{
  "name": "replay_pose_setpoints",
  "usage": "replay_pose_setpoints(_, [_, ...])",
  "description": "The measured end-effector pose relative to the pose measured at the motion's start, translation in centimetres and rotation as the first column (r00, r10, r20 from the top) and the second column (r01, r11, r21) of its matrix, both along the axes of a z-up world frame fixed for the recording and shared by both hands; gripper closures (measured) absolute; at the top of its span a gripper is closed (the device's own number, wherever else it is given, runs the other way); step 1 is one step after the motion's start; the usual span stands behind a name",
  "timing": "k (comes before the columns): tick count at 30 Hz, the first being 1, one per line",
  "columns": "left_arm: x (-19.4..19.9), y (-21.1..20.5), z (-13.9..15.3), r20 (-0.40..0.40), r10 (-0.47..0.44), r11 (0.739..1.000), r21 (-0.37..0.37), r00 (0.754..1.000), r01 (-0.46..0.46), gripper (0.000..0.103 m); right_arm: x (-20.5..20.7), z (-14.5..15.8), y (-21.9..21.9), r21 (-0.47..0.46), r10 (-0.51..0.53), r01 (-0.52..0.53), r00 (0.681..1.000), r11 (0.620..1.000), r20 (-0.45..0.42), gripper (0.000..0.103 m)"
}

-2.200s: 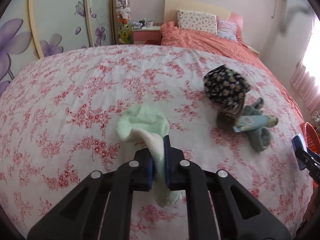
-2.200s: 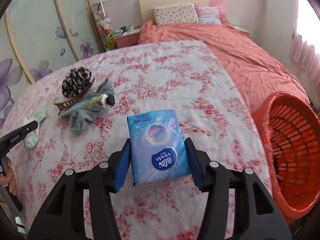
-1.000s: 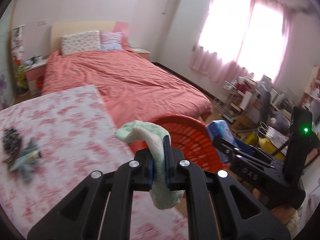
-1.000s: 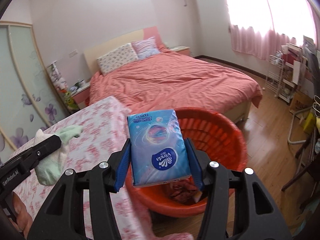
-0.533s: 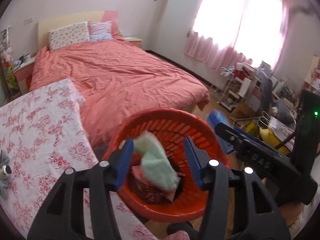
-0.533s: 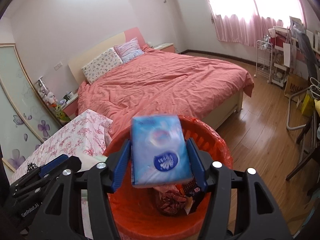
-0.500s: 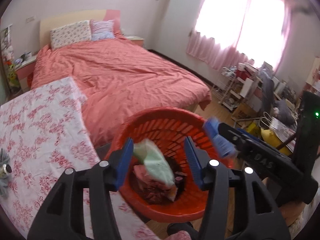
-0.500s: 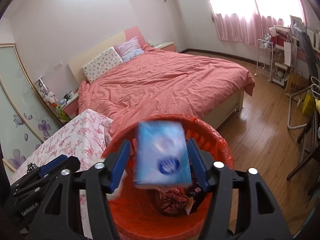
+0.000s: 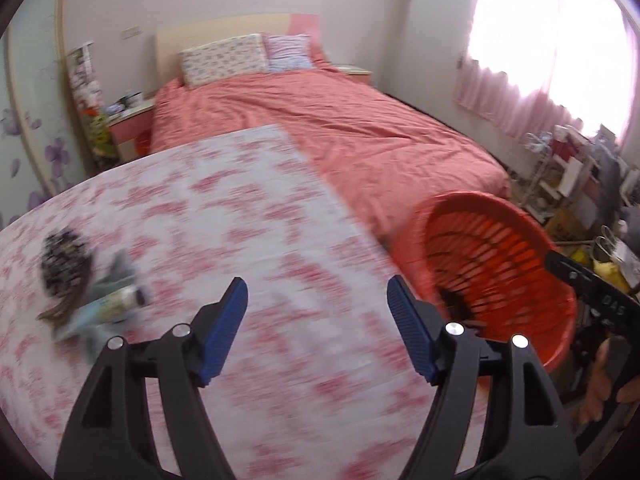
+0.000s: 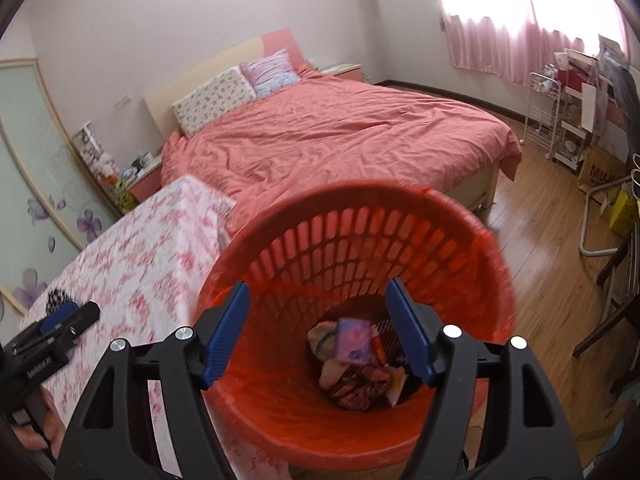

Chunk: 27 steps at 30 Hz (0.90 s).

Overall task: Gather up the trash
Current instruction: 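Return the left tool to the brown hair clip while the right tool returns to the table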

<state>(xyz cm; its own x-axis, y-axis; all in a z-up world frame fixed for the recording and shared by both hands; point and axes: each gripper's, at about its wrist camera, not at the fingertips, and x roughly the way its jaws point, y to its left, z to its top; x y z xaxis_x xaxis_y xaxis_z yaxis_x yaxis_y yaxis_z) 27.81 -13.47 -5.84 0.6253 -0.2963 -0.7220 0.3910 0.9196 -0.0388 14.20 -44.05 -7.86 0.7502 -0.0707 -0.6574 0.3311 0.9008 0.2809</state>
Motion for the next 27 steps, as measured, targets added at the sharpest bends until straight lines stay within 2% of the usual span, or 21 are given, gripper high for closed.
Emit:
replay_pose_setpoints(6, [1.3, 8.6, -0.1, 0.006, 0.166, 0.985, 0.036, 0.986, -0.166, 0.032, 0.6, 0.0, 4.4, -0.049, 0.094, -0.095, 0.995, 0.994, -0.023, 0.033])
replay_pose_setpoints(11, [3.0, 15.8, 0.1, 0.014, 0.333, 0.941, 0.048, 0.943, -0.334, 0.032, 1.3, -0.1, 8.2, -0.076, 0.174, -0.177, 0.984, 0.981, -0.044, 0.033])
replay_pose_setpoints(13, [4.1, 18.3, -0.1, -0.008, 0.384, 0.923, 0.043, 0.923, -0.384, 0.032, 1.7, -0.1, 9.9, -0.085, 0.206, -0.210, 0.977, 0.974, -0.051, 0.033])
replay_pose_setpoints(16, [5.7, 20.3, -0.4, -0.046, 0.418, 0.908, 0.022, 0.907, -0.418, 0.032, 2.2, -0.2, 11.5, -0.098, 0.234, -0.239, 0.970, 0.966, -0.062, 0.033])
replay_pose_setpoints(20, [7.2, 20.8, -1.0, -0.084, 0.406, 0.914, 0.014, 0.910, -0.406, 0.034, 2.9, -0.5, 13.1, -0.098, 0.260, -0.266, 0.963, 0.959, -0.075, 0.033])
replay_pose_setpoints(23, [7.6, 20.3, -2.1, -0.116, 0.386, 0.922, 0.031, 0.915, -0.385, 0.044, 3.2, -0.7, 14.2, -0.100, 0.280, -0.288, 0.956, 0.953, -0.085, 0.033])
replay_pose_setpoints(25, [7.6, 20.3, -2.8, -0.132, 0.373, 0.928, 0.036, 0.918, -0.372, 0.054, 3.4, -1.0, 14.8, -0.104, 0.289, -0.298, 0.953, 0.949, -0.093, 0.033])
replay_pose_setpoints(27, [7.3, 20.5, -3.1, -0.128, 0.362, 0.932, 0.025, 0.923, -0.362, 0.057, 3.5, -1.2, 15.3, -0.102, 0.298, -0.308, 0.949, 0.946, -0.100, 0.033])
